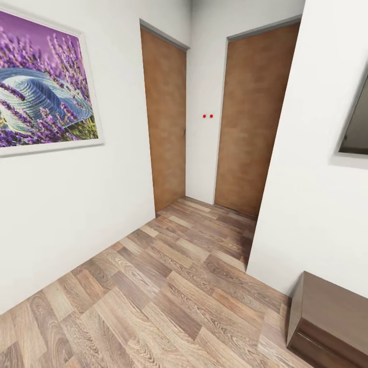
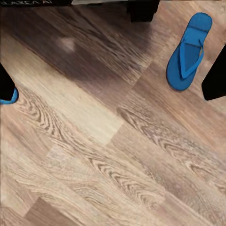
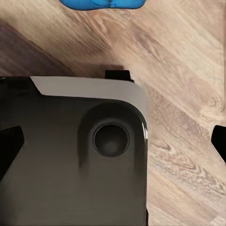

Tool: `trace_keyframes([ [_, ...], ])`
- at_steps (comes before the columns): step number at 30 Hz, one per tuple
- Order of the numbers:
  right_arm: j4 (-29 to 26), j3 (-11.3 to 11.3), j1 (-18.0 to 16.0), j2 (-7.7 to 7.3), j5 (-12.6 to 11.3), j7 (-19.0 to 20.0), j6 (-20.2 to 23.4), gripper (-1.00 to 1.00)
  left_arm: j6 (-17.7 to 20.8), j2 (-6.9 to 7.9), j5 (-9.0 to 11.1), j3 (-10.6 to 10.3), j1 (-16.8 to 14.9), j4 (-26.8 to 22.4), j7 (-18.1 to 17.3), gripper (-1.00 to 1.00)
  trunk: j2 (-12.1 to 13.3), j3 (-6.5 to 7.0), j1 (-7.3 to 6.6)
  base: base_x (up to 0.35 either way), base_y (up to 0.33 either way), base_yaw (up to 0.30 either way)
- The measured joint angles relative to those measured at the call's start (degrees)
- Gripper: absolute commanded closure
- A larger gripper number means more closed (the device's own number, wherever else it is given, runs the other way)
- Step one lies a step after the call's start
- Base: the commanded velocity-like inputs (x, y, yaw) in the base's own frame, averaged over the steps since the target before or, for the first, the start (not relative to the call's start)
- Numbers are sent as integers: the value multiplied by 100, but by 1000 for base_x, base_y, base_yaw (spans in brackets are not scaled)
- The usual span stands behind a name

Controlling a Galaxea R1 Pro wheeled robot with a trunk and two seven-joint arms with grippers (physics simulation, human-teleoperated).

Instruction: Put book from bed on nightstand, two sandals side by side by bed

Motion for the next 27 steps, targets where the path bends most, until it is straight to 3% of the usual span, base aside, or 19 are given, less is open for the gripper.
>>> trace_keyframes([
  [3,-47,-5,0,-4,0,0,10,-100,465,9,56,-2,-1,-944,-27,-100,0,0,0,0,0,0],
  [6,-217,-7,-1,-8,0,0,49,-100,1260,11,315,-2,-11,-2154,-145,-100,0,0,0,0,0,0],
  [8,-329,-7,1,-8,0,0,132,-100,1767,12,518,-2,-13,-2809,-234,-100,0,-1,0,0,0,0],
  [10,-574,-7,-2,-9,0,1,428,-100,2418,18,916,0,-14,-3554,-341,-100,0,0,0,0,0,0],
  [13,-967,-7,-1,-9,-5,6,726,-100,2546,17,1142,12,-14,-3525,-389,-100,0,-1,0,0,0,0],
  [19,-1888,-9,-2,-9,-14,11,1745,-100,2117,22,1232,120,-14,-3085,-396,-100,0,-1,0,0,0,0],
  [22,-2061,-18,-2,-12,-56,15,1949,-100,2030,23,1251,207,-14,-3046,-385,-100,0,-1,0,0,0,0],
  [27,-2407,-45,-3,-13,-606,13,2126,-100,1972,19,1258,427,-14,-3013,-385,-100,0,-1,0,0,0,0],
])
